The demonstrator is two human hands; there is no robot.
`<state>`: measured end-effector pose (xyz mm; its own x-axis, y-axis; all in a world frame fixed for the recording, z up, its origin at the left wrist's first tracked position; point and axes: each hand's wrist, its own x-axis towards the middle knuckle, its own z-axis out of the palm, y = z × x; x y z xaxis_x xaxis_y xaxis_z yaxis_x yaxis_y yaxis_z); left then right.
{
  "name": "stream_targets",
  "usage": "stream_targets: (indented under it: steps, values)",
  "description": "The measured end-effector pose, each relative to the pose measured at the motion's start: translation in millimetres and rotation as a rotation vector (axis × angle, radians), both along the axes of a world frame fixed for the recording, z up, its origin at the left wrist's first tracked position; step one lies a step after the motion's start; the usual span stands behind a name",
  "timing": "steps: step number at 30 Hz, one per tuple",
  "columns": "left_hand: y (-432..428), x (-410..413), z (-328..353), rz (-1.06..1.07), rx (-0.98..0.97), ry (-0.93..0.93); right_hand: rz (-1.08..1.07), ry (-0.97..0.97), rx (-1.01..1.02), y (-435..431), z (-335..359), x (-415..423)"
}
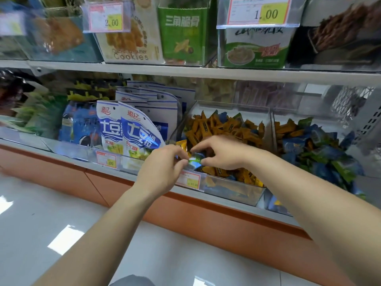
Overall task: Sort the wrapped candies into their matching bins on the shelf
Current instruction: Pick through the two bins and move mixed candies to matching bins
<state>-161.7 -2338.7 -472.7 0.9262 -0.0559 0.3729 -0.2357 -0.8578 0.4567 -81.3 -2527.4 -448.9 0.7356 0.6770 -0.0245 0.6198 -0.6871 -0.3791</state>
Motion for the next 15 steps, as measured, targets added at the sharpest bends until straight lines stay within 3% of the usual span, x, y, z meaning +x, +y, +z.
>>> stream_targets:
  steps: [5,9,11,15]
  values:
    - [7.8,-1.2,-5.7,0.045,-0.025,-0.016,-0.029,-0.033,-0.142,4.3,-4.5,13.2]
    - [9.4,-2.2,-6.9,0.061,-0.141,-0.043,-0.057,-0.08,-0.076,3.6,-0.8,6.1]
    - [8.5,-2.7,-5.7,0.081,-0.214,-0.07,-0.098,-0.085,0.013,-2.2,5.2,-0.2]
    - [-9.0,-5.5,4.5,0.099,-0.417,-0.112,-0.224,0.029,0.382,-26.5,22.1,-16.4]
